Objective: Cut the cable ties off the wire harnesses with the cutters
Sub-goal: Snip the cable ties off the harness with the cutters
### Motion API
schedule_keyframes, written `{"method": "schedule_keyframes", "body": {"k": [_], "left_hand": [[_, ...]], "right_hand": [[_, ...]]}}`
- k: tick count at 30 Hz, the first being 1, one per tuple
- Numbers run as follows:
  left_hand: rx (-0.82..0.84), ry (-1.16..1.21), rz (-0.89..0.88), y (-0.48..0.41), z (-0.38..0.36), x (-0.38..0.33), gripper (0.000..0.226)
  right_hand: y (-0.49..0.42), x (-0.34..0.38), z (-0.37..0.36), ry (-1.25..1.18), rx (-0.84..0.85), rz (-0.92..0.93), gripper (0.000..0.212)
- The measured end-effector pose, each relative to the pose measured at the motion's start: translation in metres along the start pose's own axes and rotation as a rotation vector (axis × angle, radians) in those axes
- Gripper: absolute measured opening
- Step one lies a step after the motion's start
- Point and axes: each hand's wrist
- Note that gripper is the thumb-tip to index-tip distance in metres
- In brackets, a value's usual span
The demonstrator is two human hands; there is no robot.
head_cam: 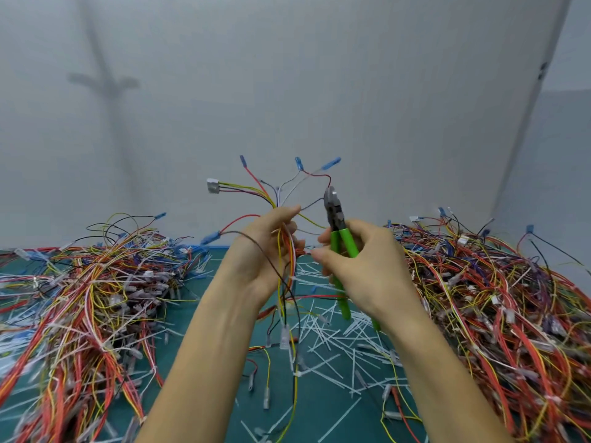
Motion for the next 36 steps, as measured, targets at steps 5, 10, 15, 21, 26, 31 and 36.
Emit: {"method": "schedule_keyframes", "body": {"k": [5, 10, 15, 21, 26, 31, 36], "left_hand": [[-0.205, -0.492, -0.076, -0.002, 0.003, 0.004, 0.011], [-0.115, -0.616, 0.008, 0.003, 0.003, 0.005, 0.016], [-0.079, -0.556, 0.044, 0.001, 0.007, 0.007, 0.013], [-0.049, -0.426, 0.029, -0.001, 0.009, 0.008, 0.004], [-0.049, -0.278, -0.021, -0.002, 0.003, 0.011, 0.010], [-0.107, -0.148, -0.087, -0.005, 0.003, 0.008, 0.015], [-0.155, -0.017, -0.090, -0.007, 0.003, 0.007, 0.014]], "right_hand": [[-0.001, -0.001, 0.005, 0.000, -0.088, 0.104, 0.015], [-0.002, -0.002, 0.006, 0.009, -0.077, 0.162, 0.017], [-0.003, -0.004, 0.009, 0.030, -0.067, 0.153, 0.016], [-0.001, -0.005, 0.008, 0.078, -0.109, 0.132, 0.013], [-0.002, -0.008, 0.007, 0.119, -0.160, 0.102, 0.015], [-0.003, -0.004, 0.012, 0.156, -0.235, 0.067, 0.014], [-0.002, 0.008, 0.016, 0.224, -0.149, 0.098, 0.034]]}}
Point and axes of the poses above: each hand's wrist, its own y-axis away from the middle knuckle, its own z-axis out of the back of the hand, x = y × z, and after that the axes turned 12 degrees about z, right-handed
